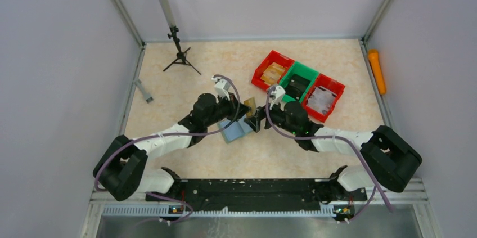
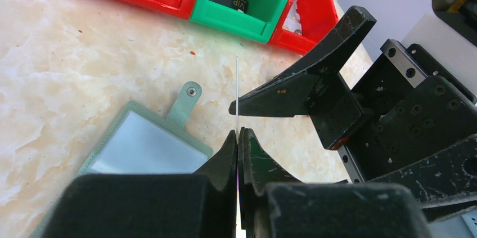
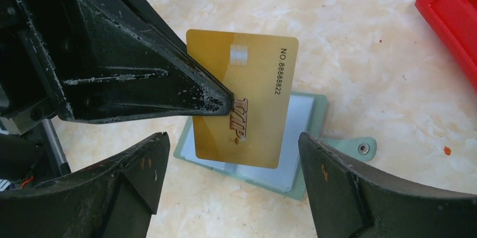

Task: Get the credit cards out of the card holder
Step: Place the credit card in the storage box.

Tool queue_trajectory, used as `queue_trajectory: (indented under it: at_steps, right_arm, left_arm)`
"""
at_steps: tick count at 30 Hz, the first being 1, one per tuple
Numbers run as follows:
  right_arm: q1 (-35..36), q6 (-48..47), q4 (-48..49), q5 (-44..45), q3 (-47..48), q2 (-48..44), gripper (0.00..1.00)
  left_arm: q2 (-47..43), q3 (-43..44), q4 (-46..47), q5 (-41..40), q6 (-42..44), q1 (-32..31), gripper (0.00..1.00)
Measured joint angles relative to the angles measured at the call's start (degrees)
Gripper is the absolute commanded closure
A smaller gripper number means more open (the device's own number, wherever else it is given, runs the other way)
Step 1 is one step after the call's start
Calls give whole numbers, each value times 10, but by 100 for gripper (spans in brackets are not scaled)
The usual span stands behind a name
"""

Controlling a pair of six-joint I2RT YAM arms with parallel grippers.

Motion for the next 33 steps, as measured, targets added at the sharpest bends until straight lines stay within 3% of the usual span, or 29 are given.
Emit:
queue_trajectory:
  at_steps: [8, 15, 18, 22, 27, 33]
  right_arm:
    - [12, -8, 0, 39, 0, 0, 35]
    - [14, -8, 0, 48, 0, 0, 45]
    - [14, -9, -1, 53, 0, 0, 45]
    - [14, -22, -11, 51, 3, 0, 45]
    - [14, -39, -45, 45, 21, 6, 47]
    - [14, -54, -64, 49, 21, 9, 46]
  left_arm:
    - [4, 8, 1, -15, 1, -21, 100]
    - [8, 9, 4, -15, 2, -25, 96]
    - [11, 10, 6, -15, 3, -25, 81]
    - [12, 10, 5, -13, 10, -26, 67]
    - [10, 10, 5, -31, 23, -25, 28]
    - [-33, 10, -49, -100, 34, -25, 12]
